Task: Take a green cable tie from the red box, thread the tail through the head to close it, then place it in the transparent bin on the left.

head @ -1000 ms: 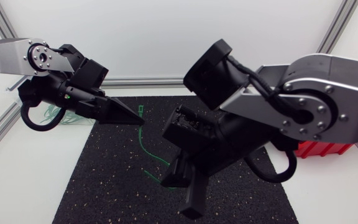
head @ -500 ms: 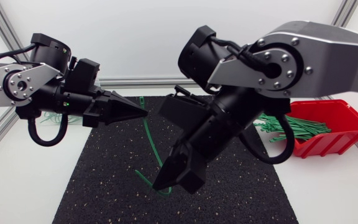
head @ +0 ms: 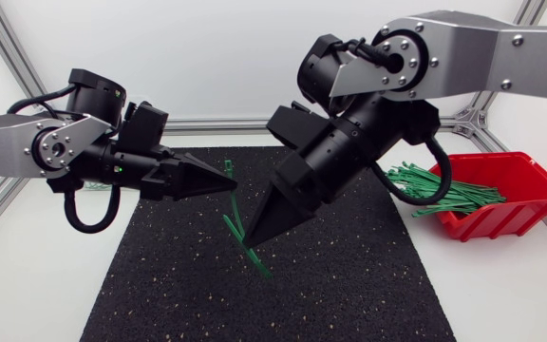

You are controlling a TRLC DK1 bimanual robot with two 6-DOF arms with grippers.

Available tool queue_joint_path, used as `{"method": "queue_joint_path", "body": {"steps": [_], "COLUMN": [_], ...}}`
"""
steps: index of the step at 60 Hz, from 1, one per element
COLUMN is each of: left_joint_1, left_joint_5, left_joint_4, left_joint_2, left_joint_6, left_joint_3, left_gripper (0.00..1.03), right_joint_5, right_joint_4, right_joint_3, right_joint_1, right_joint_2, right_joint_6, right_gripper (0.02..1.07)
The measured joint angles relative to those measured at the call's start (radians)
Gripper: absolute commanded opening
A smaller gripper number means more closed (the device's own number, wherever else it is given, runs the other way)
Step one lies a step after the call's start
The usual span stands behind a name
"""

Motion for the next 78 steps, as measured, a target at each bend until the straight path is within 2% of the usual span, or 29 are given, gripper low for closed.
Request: {"method": "queue_joint_path", "body": {"steps": [11,27,36,48,67,78], "left_joint_1": [-0.005,-0.005,-0.005,-0.005,-0.005,-0.004], "left_joint_5": [0.004,0.012,0.023,0.026,0.026,0.026], "left_joint_4": [0.014,0.043,0.063,0.089,0.111,0.148], "left_joint_2": [0.029,0.047,0.054,0.065,0.085,0.085], "left_joint_6": [-0.006,-0.010,-0.017,-0.029,-0.028,-0.029], "left_joint_3": [0.000,0.000,0.000,0.000,0.000,0.000], "left_gripper": [0.04,0.04,0.04,0.04,0.04,0.04], "right_joint_5": [-0.096,-0.129,-0.254,-0.277,-0.279,-0.252], "right_joint_4": [-0.069,-0.203,-0.325,-0.446,-0.461,-0.443], "right_joint_3": [0.034,0.170,0.217,0.256,0.364,0.378], "right_joint_1": [-0.046,-0.043,-0.085,-0.120,-0.126,-0.124], "right_joint_2": [0.029,0.112,0.186,0.257,0.261,0.274], "right_joint_6": [0.054,0.024,0.034,0.034,0.113,0.238], "right_gripper": [0.07,0.07,0.07,0.07,0.07,0.07]}}
